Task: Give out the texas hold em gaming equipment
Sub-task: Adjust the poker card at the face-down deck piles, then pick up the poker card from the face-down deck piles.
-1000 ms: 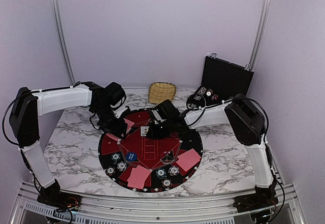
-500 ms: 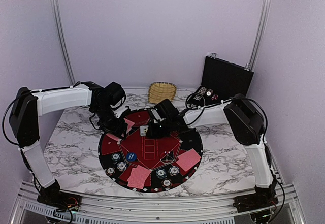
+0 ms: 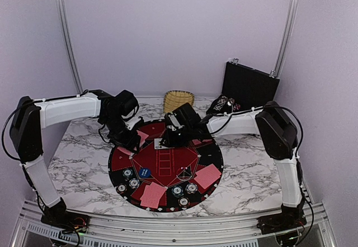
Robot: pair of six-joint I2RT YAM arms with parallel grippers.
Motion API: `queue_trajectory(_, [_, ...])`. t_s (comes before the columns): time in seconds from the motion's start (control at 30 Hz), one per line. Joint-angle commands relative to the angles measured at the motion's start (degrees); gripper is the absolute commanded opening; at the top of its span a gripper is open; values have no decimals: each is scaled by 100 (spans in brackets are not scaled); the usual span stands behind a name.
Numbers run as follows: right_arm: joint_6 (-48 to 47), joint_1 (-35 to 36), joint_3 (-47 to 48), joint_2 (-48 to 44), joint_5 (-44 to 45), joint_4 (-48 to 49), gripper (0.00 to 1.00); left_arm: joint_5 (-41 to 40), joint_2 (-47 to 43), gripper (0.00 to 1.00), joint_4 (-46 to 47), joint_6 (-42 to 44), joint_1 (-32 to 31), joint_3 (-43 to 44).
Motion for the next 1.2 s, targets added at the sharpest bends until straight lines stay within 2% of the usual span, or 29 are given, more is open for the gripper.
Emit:
queue_trajectory(0.0, [241,-206,-375,-772,-408,302,26,0,-206,45,-27,64,-149,-2])
queue_trajectory(0.27, [851,-671,-1354,-1329,-1890,1370,45,-145,-105,45,-203,108,-608,294])
queue_trajectory(0.6, [1050,-768,-1939,-1646,-2393,1802,62,-199,153,45,-389,128,-1057,718])
queue_trajectory(1.17, [1486,-680,-2022,-1559,-2818,2463,66,-222,203,45,-491,169,-1293,913])
